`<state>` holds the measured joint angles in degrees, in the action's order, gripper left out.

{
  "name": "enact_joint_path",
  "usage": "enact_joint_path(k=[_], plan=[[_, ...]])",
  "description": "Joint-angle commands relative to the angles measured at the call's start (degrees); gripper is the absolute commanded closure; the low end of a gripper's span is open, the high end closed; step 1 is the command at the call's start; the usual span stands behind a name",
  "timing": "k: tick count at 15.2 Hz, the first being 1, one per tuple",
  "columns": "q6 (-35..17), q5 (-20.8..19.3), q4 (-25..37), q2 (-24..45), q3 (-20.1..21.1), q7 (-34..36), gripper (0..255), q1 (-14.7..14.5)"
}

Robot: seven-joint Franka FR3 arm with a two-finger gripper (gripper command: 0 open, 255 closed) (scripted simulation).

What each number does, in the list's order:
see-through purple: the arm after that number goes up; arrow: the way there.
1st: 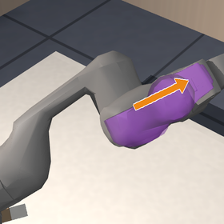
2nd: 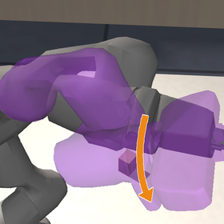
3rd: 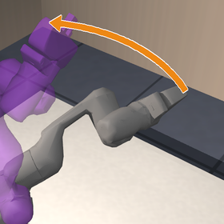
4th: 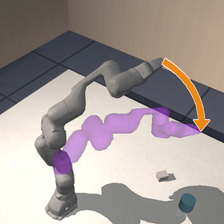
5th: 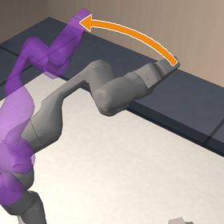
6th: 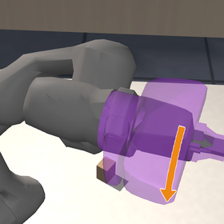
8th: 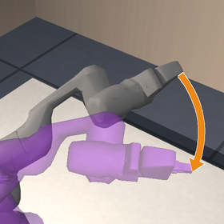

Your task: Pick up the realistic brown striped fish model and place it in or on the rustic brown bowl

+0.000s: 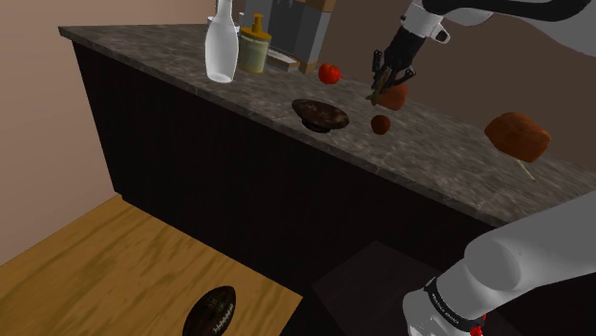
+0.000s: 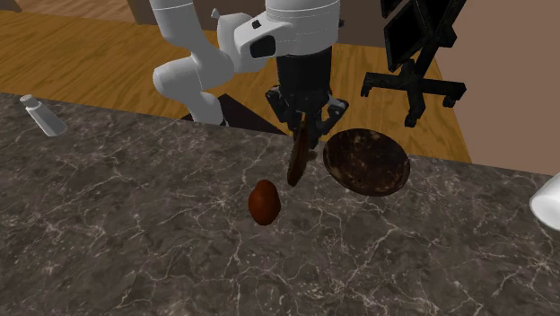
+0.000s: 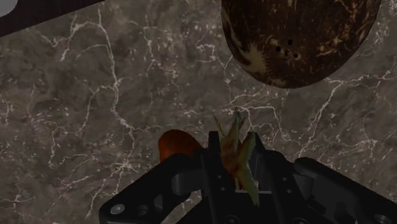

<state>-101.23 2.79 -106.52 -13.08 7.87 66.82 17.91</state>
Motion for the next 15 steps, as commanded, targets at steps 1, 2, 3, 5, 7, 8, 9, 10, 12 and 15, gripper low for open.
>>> enact_joint_path(k=[1,2,3,5,7,8,9,10,12,15], plan=[[0.17,-0.16,1.58,1.30,1.79,2.91,255,-0.99],[0.18,-0.30,2.30,1.98,2.69,4.35,255,-1.50],[0.21,-0.47,3.09,2.72,3.58,5.80,255,-2.02],[0.31,-0.93,4.89,4.38,5.36,8.71,255,-3.07],[0.51,-1.56,6.99,6.30,7.10,11.65,255,-4.15],[0.64,-1.95,8.15,7.36,7.96,13.13,255,-4.71],[0.81,-2.39,9.40,8.48,8.79,14.62,255,-5.30],[1.01,-2.89,10.73,9.67,9.62,16.11,255,-5.91],[1.55,-4.10,13.80,12.39,11.28,19.25,255,-7.29],[-0.88,-3.94,10.91,11.90,11.17,19.19,255,-7.29]])
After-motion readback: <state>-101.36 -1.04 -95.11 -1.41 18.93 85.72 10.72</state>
